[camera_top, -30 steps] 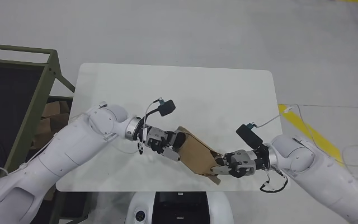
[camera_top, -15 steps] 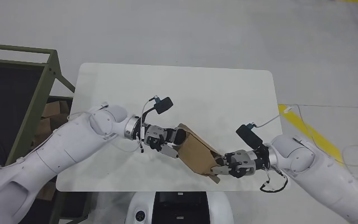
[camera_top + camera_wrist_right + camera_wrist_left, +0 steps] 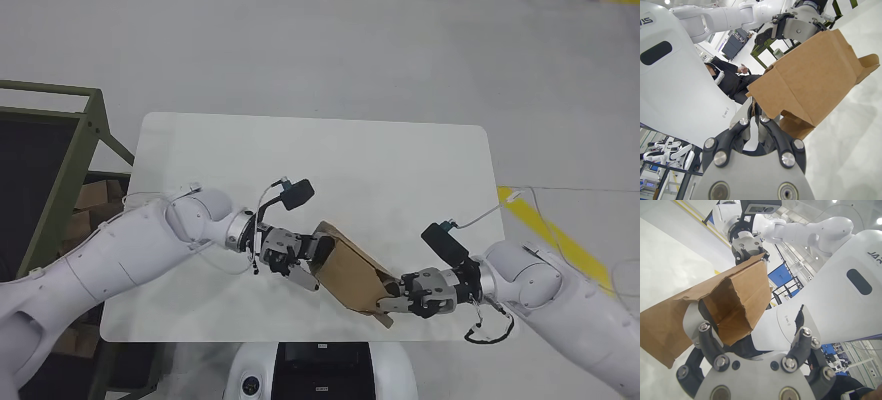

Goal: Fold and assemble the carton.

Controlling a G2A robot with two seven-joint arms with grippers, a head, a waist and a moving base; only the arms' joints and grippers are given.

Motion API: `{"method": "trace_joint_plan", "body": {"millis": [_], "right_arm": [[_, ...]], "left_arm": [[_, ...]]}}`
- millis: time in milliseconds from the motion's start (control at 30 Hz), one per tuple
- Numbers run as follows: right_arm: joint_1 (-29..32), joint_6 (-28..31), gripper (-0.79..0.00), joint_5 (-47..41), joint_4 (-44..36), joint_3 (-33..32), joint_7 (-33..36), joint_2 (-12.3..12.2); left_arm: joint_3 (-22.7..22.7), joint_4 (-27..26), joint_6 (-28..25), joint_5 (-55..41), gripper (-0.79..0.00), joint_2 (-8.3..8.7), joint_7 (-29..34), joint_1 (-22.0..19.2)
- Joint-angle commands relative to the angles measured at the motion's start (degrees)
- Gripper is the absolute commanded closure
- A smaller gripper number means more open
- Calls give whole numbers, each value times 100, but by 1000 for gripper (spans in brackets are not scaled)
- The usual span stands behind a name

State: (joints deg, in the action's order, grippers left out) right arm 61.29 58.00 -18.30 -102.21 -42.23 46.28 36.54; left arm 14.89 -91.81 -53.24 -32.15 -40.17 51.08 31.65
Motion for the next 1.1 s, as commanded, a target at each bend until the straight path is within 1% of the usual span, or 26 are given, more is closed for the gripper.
{"method": "trace_joint_plan", "body": {"millis": [0, 100, 167, 500, 667, 933, 1067], "right_arm": [[-1, 0, 0, -1, 4, 0, 0, 0], [-1, 0, 0, -1, 4, 1, 0, 1], [2, 0, 0, 16, 0, 10, 0, 3], [-14, 0, 0, 52, 10, 20, 0, 14], [-8, 0, 0, 53, 8, 14, 0, 12], [-9, -7, 0, 62, 11, 22, 7, 10], [-20, -11, 0, 58, 14, 31, 10, 14]], "left_arm": [[-209, -24, -57, 17, -785, 3, -58, -128], [-515, -40, -254, 13, -785, 5, -255, -317], [-515, -36, -412, -42, -785, -7, -413, -312], [-515, 44, -269, -189, -785, -178, -270, -339], [-515, 233, -476, -310, -785, -157, -478, -332], [-515, 251, -476, -634, -785, -118, -478, -411], [-515, 213, -476, -595, -785, -98, -477, -405]]}}
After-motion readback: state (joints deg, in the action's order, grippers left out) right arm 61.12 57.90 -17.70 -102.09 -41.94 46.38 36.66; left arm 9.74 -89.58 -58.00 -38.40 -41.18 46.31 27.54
